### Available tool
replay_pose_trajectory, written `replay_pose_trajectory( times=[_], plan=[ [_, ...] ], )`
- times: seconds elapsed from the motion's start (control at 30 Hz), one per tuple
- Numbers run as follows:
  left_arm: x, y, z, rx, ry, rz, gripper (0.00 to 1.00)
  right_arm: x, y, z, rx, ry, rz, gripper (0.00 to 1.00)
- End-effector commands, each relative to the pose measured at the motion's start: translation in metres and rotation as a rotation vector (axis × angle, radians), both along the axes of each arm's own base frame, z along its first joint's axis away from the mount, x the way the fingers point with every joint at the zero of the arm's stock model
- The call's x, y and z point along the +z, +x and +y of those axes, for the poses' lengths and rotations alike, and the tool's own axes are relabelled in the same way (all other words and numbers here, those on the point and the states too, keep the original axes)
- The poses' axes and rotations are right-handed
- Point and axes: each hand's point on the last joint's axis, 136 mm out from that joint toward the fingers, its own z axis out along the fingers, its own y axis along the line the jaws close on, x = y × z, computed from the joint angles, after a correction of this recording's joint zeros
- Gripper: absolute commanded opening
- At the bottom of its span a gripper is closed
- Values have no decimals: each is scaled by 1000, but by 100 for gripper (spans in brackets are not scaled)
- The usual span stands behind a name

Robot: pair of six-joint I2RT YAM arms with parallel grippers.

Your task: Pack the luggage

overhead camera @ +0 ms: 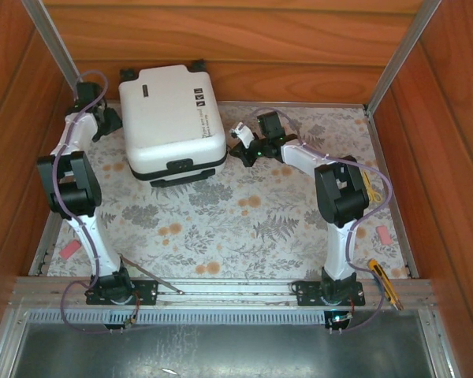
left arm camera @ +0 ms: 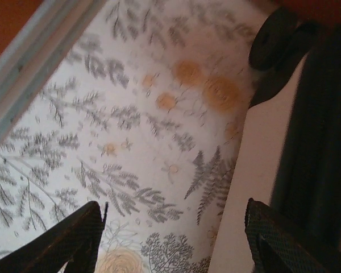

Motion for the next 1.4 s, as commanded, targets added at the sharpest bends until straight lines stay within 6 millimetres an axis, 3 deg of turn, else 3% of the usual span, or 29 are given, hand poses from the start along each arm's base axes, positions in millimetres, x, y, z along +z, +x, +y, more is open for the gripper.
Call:
replay_pose_trajectory(
  times=[0.0, 0.07, 0.13, 0.23, 0.27, 0.33, 0.4, 0.5, 0.6, 0.67, 0.8, 1.0, 1.13, 1.23, 1.37],
  plan=[
    [71, 0, -8, -45, 157, -120, 70, 19, -14, 11, 76, 27, -56, 0],
    [109, -18, 0, 17, 264, -167, 70, 19, -13, 10, 70, 21, -62, 0],
    [154, -39, -8, 38, 328, -244, 70, 17, -11, 10, 66, 17, -56, 0],
    [213, -55, -55, -71, 340, -403, 69, 14, -9, 10, 56, 13, -53, 0],
    [225, -56, -80, -138, 308, -447, 68, 14, -7, 11, 50, 16, -53, 0],
    [229, -54, -127, -265, 225, -485, 65, 14, -5, 12, 39, 26, -54, 0],
    [217, -53, -177, -378, 197, -471, 63, 18, -3, 14, 37, 44, -57, 0],
    [187, -49, -236, -514, 207, -417, 63, 22, -3, 17, 40, 62, -53, 0],
    [152, -40, -271, -582, 221, -352, 63, 27, -9, 20, 72, 83, -51, 0],
    [133, -34, -282, -592, 202, -311, 63, 34, -18, 24, 114, 113, -69, 0],
    [110, -31, -280, -550, 186, -264, 63, 54, -43, 38, 204, 199, -156, 0],
    [89, -44, -270, -546, 212, -210, 64, 58, -59, 62, 265, 216, -202, 0],
    [57, -58, -256, -513, 227, -131, 64, 60, -66, 78, 283, 222, -194, 0],
    [28, -73, -242, -459, 215, -58, 61, 62, -64, 85, 241, 230, -170, 0],
    [-7, -98, -219, -359, 181, 44, 56, 50, -49, 81, 139, 189, -148, 0]
  ],
)
